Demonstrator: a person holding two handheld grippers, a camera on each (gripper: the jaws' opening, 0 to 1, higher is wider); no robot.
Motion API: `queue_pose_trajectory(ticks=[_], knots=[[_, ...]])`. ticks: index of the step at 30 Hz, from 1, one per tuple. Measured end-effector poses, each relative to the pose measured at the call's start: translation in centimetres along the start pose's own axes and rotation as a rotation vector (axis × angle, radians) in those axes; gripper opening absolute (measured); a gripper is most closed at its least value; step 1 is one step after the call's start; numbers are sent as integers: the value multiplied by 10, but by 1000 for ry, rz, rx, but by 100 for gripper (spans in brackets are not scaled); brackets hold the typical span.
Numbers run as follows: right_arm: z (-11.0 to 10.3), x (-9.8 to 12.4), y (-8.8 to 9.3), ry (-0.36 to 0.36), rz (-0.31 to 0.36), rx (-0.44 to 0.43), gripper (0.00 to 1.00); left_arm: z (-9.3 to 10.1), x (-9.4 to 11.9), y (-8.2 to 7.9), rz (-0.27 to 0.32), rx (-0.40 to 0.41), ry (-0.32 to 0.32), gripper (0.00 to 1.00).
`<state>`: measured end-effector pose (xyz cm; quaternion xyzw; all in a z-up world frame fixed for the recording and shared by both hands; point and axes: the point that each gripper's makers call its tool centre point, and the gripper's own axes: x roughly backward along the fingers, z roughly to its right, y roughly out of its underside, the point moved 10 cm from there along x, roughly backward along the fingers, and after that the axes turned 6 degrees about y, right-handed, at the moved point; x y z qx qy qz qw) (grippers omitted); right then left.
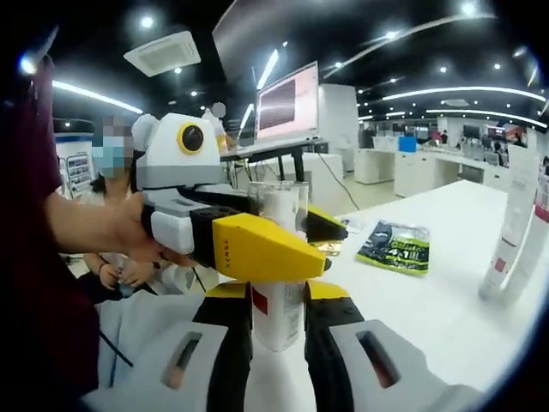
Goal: Arrange the skincare products in the storage area until every visible bottle or jar stands upright without overlapping.
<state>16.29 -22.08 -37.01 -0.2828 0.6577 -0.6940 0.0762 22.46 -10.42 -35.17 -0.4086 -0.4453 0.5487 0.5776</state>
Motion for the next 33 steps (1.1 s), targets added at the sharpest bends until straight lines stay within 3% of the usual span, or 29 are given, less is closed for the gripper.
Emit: queue_pose_trajectory(ticks=[5,9,16,20,33], knots=[[3,-3,2,62,-10,-21,20,-3,1,3,19,74,-81,27],[11,1,6,101,-5,-36,20,-5,9,6,65,84,-142,45],[45,19,6,236,37,-103,21,-6,29,23,107,100,-278,56],[58,27,6,280,49,-120,21,-3,32,29,120,103,-303,67],[116,53,15,531,96,-148,21,0,47,28,140,91,-342,66]])
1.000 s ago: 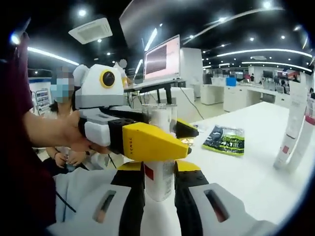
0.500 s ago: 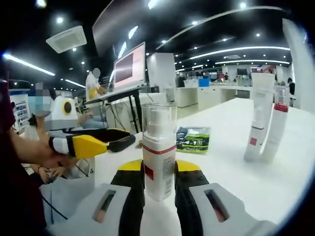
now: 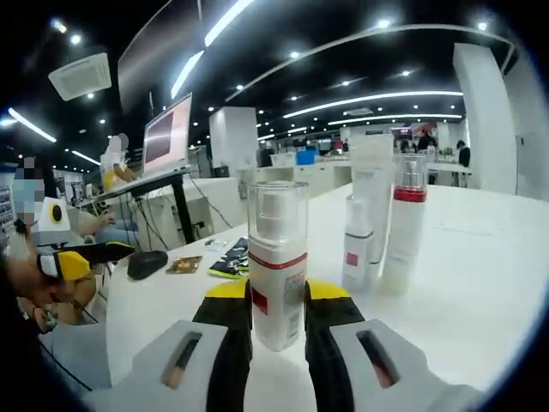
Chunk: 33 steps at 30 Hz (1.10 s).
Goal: Arrange the skincare products in the storage area until every visible bottle or jar stands upright without overlapping.
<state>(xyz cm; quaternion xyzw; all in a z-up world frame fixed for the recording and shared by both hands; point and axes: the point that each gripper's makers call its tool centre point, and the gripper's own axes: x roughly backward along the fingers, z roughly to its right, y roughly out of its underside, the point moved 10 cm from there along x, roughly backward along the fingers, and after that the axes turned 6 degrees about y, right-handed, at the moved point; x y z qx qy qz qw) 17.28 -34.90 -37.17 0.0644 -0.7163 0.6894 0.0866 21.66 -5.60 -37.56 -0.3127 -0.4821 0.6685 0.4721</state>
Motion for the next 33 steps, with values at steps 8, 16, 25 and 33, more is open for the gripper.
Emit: queue_pose_trajectory(ticks=[8,16,25,33], knots=[[42,-19,6,115,-5,-6,21,0,8,2,0,3,-19,64],[64,-39,15,154,3,13,21,-3,13,1,8,2,-48,63],[69,-47,21,134,60,60,21,-2,13,5,2,3,-53,63],[70,-50,25,138,29,76,22,-1,10,5,0,4,-46,63]])
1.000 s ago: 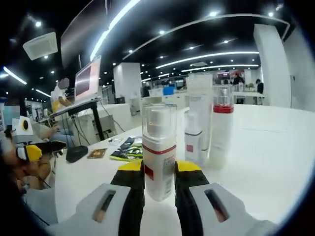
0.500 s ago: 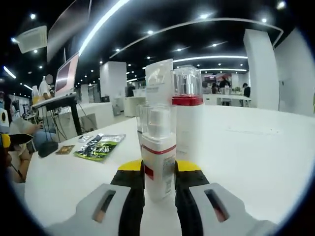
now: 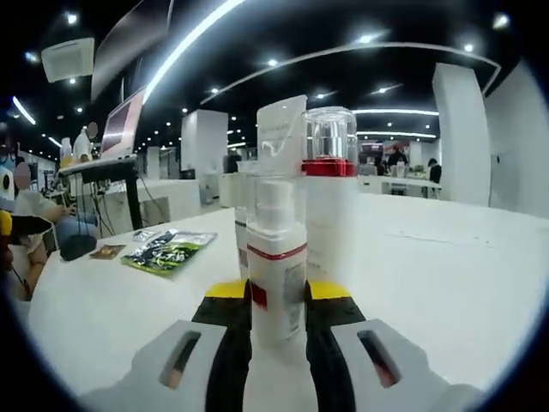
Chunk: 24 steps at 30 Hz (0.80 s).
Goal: Arrange the skincare products in the storage area until every visible bottle or jar stands upright without overlapping.
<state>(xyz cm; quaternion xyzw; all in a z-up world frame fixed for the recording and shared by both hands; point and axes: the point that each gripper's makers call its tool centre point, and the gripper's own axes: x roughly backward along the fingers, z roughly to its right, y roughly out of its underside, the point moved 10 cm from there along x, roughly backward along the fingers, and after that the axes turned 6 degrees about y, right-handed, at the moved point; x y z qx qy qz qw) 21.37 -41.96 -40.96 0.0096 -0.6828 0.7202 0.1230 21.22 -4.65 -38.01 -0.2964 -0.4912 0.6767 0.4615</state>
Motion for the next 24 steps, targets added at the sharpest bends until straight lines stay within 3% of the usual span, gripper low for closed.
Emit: queue_pose_trajectory(ticks=[4,11,24], knots=[[-2,4,1,8,-21,-13,31,0,0,0,4,1,0,63],[-3,7,1,37,-50,2,21,0,-2,4,-7,9,10,62],[4,4,2,54,-59,17,22,0,-6,5,-13,9,30,62]])
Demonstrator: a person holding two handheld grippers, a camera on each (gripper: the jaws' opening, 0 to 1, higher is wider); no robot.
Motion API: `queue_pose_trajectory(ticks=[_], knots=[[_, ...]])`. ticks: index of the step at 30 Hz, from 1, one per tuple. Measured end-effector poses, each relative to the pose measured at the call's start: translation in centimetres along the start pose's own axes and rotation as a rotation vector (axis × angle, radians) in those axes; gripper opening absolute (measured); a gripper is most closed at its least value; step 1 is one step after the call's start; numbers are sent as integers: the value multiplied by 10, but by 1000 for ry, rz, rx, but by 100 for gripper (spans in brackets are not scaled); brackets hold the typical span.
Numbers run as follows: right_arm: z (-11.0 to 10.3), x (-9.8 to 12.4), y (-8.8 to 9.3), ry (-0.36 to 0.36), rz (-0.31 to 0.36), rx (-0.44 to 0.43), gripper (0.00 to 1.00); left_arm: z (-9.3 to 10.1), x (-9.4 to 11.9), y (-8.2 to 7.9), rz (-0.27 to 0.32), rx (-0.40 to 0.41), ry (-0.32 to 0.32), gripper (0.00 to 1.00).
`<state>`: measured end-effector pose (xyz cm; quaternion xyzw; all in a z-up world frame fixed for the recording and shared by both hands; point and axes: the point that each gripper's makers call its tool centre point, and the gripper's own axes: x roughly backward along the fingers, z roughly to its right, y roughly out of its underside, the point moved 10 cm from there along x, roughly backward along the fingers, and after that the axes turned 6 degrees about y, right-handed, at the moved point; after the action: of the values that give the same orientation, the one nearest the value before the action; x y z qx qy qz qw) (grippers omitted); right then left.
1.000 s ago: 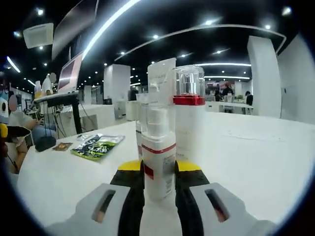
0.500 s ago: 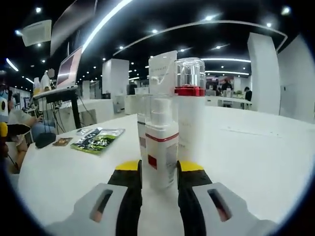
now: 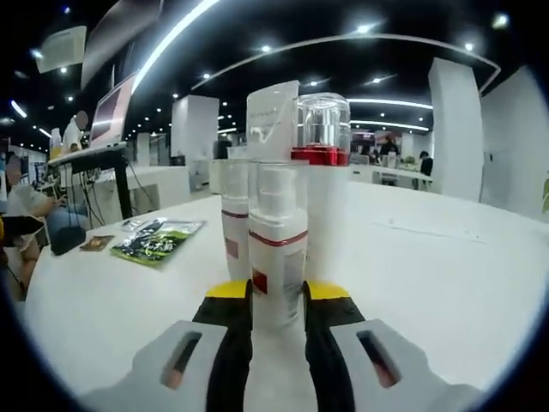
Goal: Arrange the skincare products in the storage area until every visible bottle or jar stands upright without overlapping.
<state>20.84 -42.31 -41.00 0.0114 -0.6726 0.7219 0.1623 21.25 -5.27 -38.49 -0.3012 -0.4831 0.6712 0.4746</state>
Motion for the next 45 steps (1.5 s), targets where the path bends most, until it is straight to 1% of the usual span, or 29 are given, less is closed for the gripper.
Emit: queue_pose_trajectory(ticks=[2,3,4,6,9,10,17,24,27,31,32,39,41,43,44,45], knots=[[2,2,1,9,-15,-12,25,0,-1,0,1,4,3,62],[1,4,0,4,-4,-44,27,0,-2,0,0,3,6,62],[1,6,-1,5,-2,-43,28,1,-3,0,0,2,10,62],[1,8,-1,8,-4,-30,27,2,-5,1,-3,3,14,62],[1,8,-3,9,-2,-23,21,3,-7,3,-10,6,21,62],[2,6,-3,11,0,-6,20,3,-7,4,-15,7,24,62],[3,5,-2,13,-11,-4,20,4,-9,3,-19,8,36,62],[8,0,-2,-19,-26,28,20,6,-11,6,-34,7,48,61],[8,-1,-3,-37,-35,39,20,6,-13,7,-42,14,65,60],[8,-1,-4,-56,-33,38,20,7,-15,7,-36,18,68,61],[9,-1,-4,-66,-32,33,20,9,-17,6,-36,18,79,61],[14,-2,-3,-110,-37,27,20,11,-20,6,-40,13,84,61],[16,-2,-2,-113,-43,14,22,11,-20,6,-39,12,85,61],[16,-1,-1,-113,-43,-21,31,12,-20,6,-38,12,84,61],[15,2,-1,-121,-44,-46,32,12,-21,7,-38,12,84,61],[16,8,0,-113,-53,-46,32,12,-21,7,-41,10,84,61]])
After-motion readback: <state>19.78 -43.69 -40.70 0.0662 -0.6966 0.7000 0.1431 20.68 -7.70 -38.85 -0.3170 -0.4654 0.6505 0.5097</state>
